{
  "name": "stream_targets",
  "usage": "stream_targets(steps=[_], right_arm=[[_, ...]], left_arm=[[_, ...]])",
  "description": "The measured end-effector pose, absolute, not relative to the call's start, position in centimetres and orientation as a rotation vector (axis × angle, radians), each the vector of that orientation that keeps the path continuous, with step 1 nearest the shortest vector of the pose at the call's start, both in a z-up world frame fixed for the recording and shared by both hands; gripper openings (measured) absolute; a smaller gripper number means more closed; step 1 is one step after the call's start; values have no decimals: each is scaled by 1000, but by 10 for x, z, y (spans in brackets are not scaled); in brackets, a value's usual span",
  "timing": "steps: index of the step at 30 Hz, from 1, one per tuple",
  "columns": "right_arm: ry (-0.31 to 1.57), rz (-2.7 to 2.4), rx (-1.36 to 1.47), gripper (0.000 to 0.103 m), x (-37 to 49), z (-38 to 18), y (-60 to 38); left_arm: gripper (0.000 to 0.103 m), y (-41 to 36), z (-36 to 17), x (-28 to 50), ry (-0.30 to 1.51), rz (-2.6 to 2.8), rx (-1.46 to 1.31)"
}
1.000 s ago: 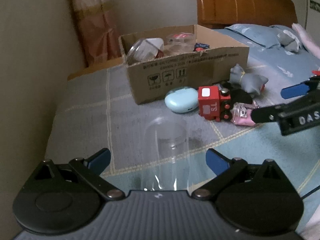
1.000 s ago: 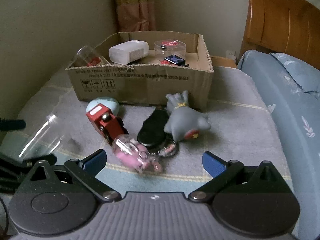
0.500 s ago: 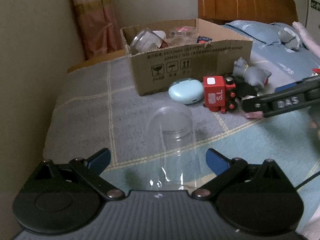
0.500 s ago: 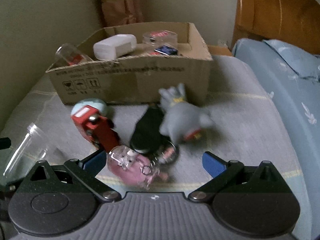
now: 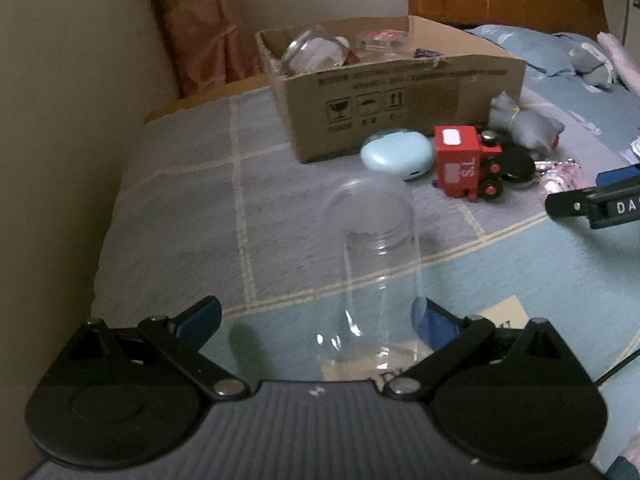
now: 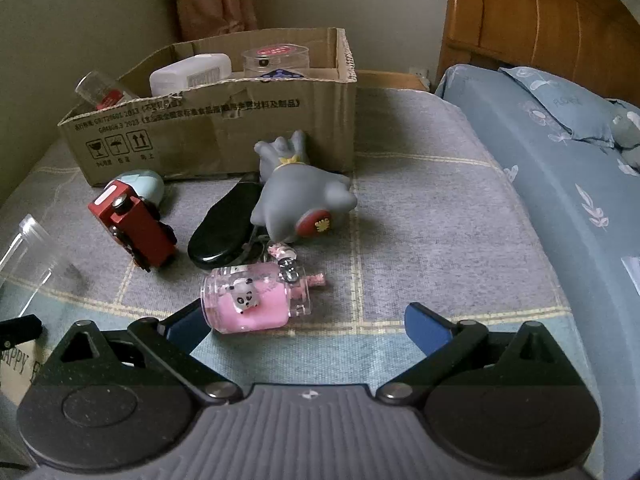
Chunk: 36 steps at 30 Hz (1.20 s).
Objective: Organize rigid objects
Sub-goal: 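Move the left tool to the clear plastic cup and close on it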
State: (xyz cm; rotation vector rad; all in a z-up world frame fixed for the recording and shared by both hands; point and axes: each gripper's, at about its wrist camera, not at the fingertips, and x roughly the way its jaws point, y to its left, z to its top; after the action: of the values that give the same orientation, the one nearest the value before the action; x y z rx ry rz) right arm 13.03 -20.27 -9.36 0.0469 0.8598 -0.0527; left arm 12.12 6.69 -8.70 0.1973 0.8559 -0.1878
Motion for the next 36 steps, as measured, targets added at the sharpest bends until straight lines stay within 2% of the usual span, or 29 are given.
stream_targets(steps=[15, 22, 36], right_arm=[[834, -33, -8, 103, 125, -97, -198], [823, -15, -16, 103, 122, -97, -200], [795, 32, -36, 103, 116, -99, -202]], left_arm=[[101, 106, -82, 136, 888, -42, 119], [101, 82, -78, 136, 889, -233, 17], [99, 53, -84, 170, 866, -169, 71]])
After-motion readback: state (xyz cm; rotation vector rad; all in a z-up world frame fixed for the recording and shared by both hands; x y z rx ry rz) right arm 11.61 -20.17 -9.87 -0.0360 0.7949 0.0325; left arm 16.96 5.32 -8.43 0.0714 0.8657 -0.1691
